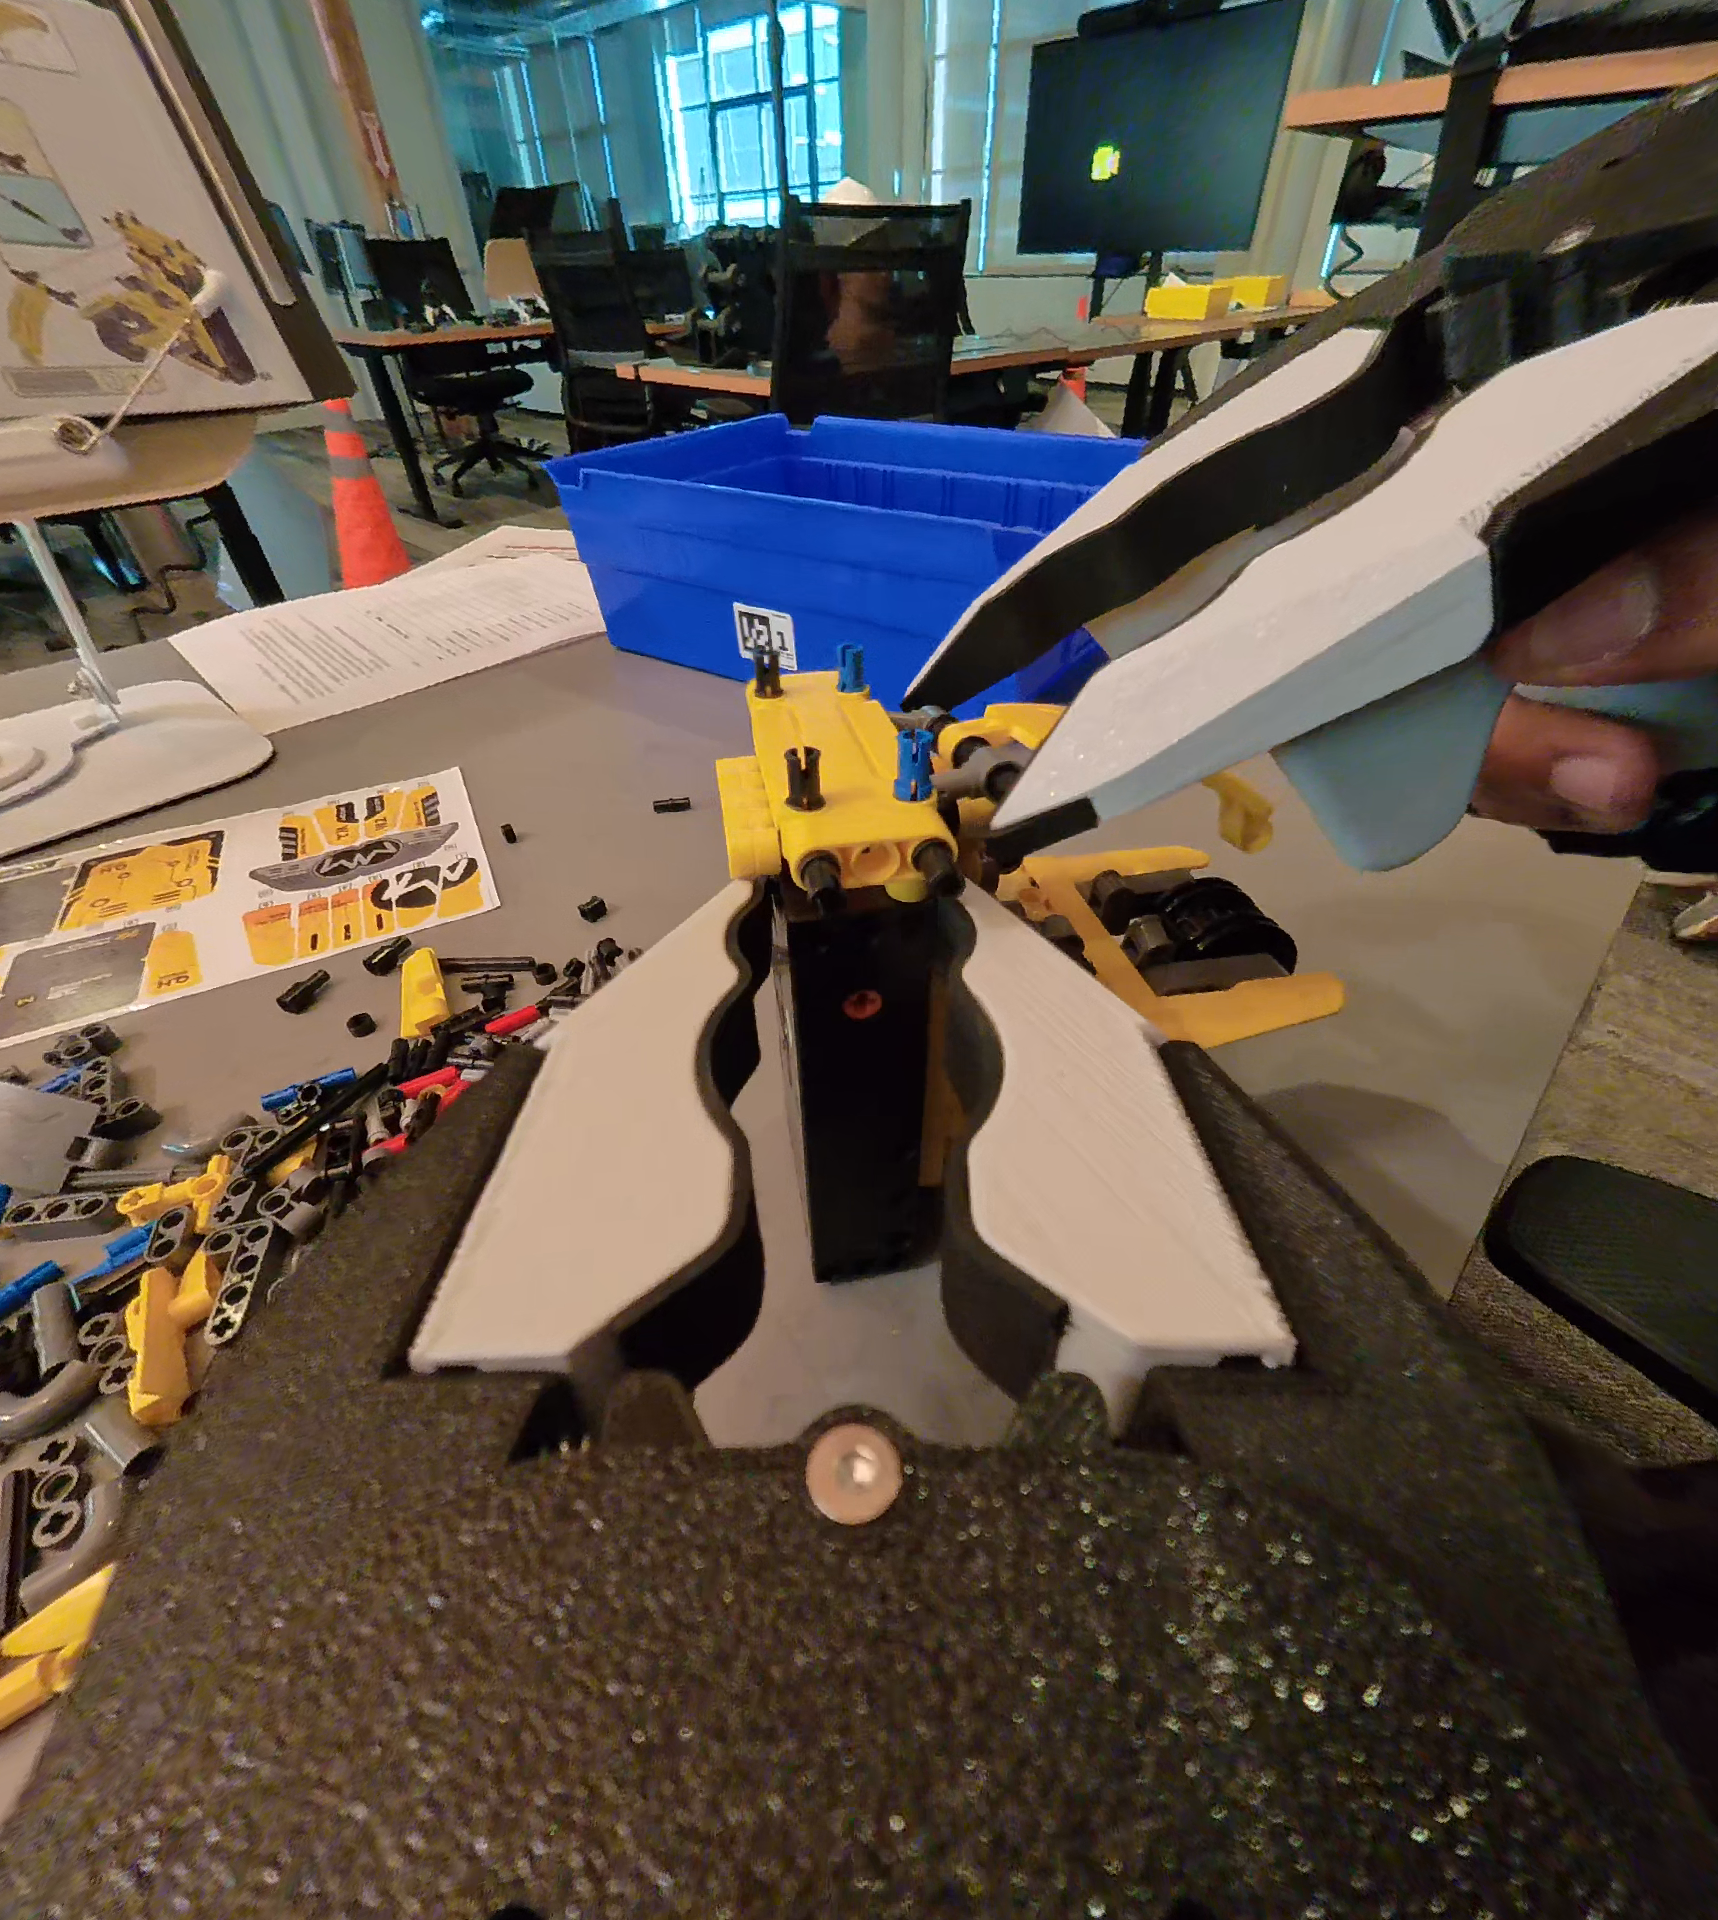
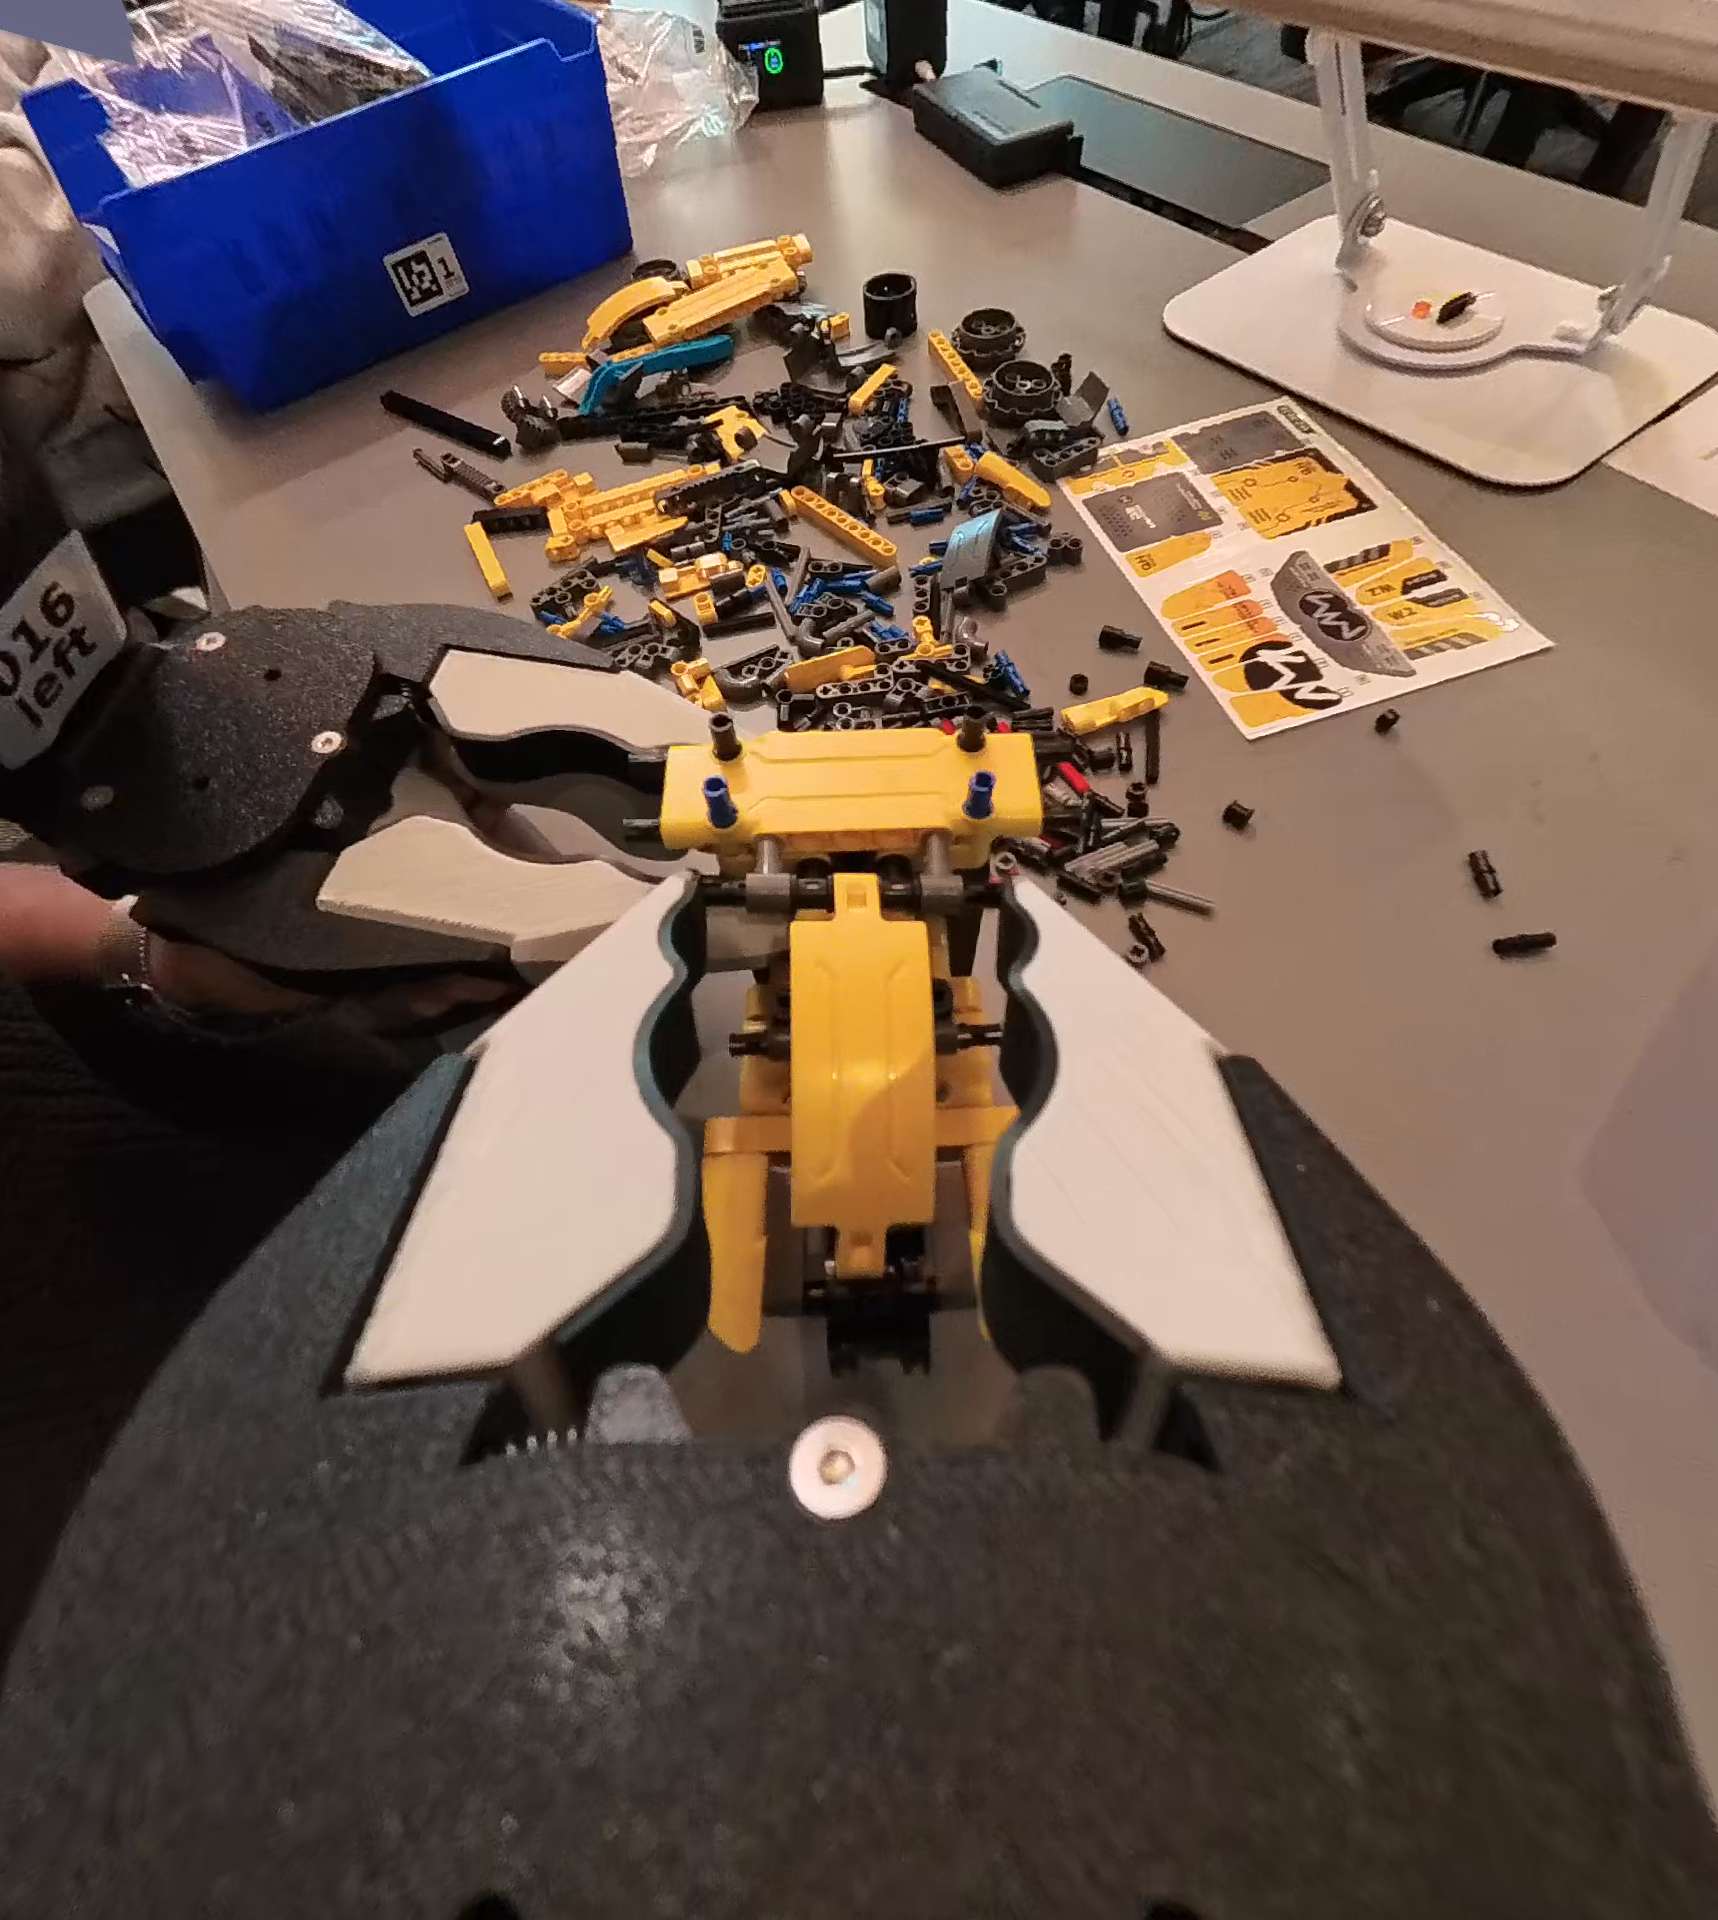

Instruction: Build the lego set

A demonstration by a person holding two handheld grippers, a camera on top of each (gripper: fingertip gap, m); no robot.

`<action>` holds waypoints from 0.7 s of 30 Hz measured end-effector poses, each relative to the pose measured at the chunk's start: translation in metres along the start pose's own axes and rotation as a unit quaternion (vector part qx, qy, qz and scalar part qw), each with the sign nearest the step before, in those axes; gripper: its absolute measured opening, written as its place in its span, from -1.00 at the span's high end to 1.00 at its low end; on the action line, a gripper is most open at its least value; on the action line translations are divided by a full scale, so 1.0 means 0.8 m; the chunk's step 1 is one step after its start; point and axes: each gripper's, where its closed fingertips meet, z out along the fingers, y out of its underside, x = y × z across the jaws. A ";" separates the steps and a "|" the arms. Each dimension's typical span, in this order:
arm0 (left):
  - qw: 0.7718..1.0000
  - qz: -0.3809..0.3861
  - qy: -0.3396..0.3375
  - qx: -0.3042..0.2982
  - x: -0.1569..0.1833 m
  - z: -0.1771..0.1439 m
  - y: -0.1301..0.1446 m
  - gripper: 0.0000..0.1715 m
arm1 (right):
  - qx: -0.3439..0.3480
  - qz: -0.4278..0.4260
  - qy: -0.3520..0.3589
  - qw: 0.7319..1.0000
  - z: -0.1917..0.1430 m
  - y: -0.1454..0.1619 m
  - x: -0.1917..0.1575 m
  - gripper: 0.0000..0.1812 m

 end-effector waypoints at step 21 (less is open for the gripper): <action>1.000 -0.009 0.004 -0.005 -0.002 0.002 0.002 0.65 | 0.088 0.003 -0.006 0.996 -0.001 -0.013 0.002 0.39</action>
